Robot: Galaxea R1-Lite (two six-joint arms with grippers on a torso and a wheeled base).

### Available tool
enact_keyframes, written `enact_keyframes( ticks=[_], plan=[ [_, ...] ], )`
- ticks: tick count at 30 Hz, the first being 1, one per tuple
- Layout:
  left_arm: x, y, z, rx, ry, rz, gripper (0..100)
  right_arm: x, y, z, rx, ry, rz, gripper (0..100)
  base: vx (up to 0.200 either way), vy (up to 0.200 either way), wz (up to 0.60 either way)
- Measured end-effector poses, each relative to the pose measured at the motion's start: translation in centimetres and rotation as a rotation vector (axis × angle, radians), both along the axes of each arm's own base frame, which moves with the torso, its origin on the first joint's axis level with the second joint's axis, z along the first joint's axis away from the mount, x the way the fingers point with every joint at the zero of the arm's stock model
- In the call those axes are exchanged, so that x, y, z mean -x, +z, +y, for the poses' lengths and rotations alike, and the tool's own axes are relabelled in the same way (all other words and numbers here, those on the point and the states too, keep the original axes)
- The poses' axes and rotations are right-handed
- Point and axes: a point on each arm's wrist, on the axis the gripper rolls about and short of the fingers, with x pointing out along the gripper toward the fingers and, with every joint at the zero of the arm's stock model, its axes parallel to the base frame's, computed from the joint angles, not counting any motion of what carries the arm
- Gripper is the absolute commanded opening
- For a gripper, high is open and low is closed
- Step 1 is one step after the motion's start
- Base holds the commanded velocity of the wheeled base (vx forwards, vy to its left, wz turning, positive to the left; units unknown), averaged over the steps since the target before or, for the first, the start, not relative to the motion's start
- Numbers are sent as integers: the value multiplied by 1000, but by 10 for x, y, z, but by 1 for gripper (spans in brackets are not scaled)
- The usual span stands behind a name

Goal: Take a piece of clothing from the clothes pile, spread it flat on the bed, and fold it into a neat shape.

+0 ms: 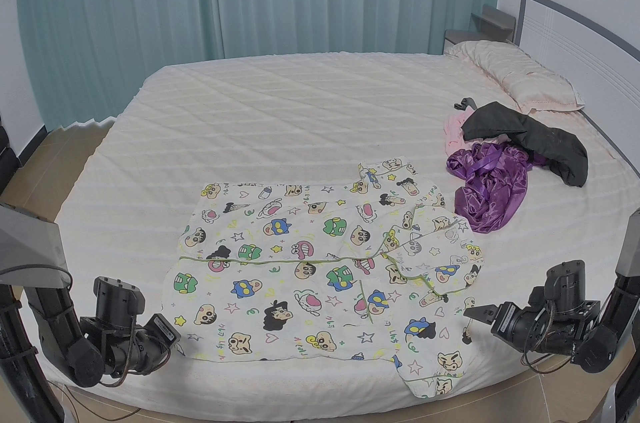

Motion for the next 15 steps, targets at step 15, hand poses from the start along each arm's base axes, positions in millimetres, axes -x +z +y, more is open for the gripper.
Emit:
enact_keyframes(
  ticks=[15],
  plan=[
    [-16,20,12,18,67,-127,0,-50,-32,22,165,139,-52,100,0,0,0]
  ],
)
